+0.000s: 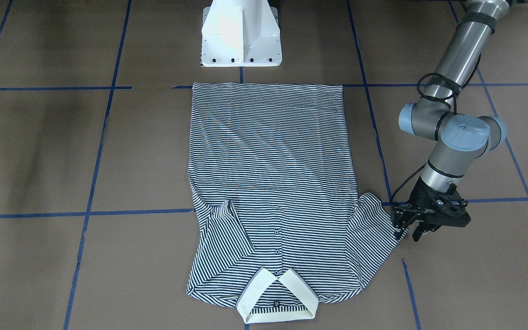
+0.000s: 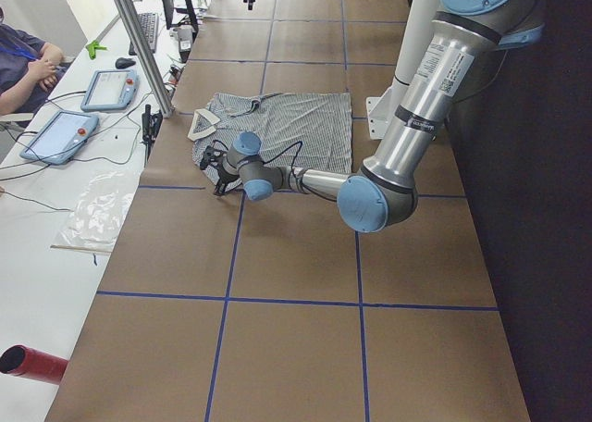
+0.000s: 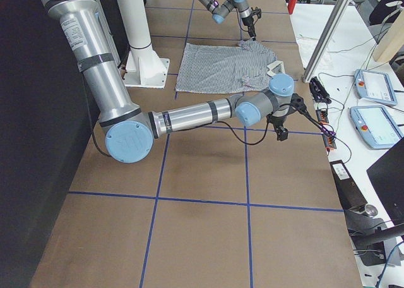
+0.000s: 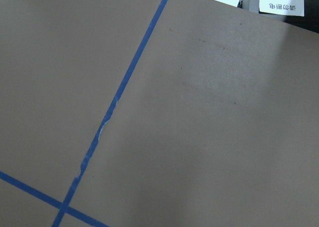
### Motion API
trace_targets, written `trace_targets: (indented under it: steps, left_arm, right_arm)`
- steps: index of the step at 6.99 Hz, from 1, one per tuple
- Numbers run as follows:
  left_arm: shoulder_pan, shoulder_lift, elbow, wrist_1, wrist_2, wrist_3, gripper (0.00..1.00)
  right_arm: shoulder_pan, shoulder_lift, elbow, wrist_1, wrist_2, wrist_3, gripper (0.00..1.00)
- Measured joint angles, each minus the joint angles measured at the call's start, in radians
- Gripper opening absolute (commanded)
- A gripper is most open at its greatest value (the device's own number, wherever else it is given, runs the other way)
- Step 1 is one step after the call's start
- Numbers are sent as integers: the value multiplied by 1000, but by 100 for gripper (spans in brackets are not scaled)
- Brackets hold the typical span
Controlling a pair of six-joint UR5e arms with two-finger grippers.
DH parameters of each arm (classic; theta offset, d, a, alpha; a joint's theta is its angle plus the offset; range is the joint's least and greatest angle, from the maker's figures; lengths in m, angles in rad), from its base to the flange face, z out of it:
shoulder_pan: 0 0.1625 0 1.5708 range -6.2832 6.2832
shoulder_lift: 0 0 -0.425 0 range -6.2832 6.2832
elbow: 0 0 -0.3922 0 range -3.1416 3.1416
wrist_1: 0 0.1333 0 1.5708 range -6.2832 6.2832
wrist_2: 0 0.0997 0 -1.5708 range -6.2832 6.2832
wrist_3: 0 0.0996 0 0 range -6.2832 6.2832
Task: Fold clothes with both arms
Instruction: 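Raise the right gripper away while moving the left gripper toward the other sleeve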
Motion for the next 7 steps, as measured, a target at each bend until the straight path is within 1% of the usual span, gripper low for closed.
trace_targets:
  steps: [2,3,5,7]
  left_arm:
    - [0,4,-2,-11,0,-1,21]
    - [2,10,-2,-12,0,-5,0]
    - [3,20,-6,-13,1,-8,0]
    - [4,22,-38,-5,0,-9,0]
  right_arm:
    - [1,-4,1,0,0,-1,100]
    - [0,-6,1,0,0,-1,100]
    - [1,-8,1,0,0,0,100]
    - [0,-10,1,0,0,2,100]
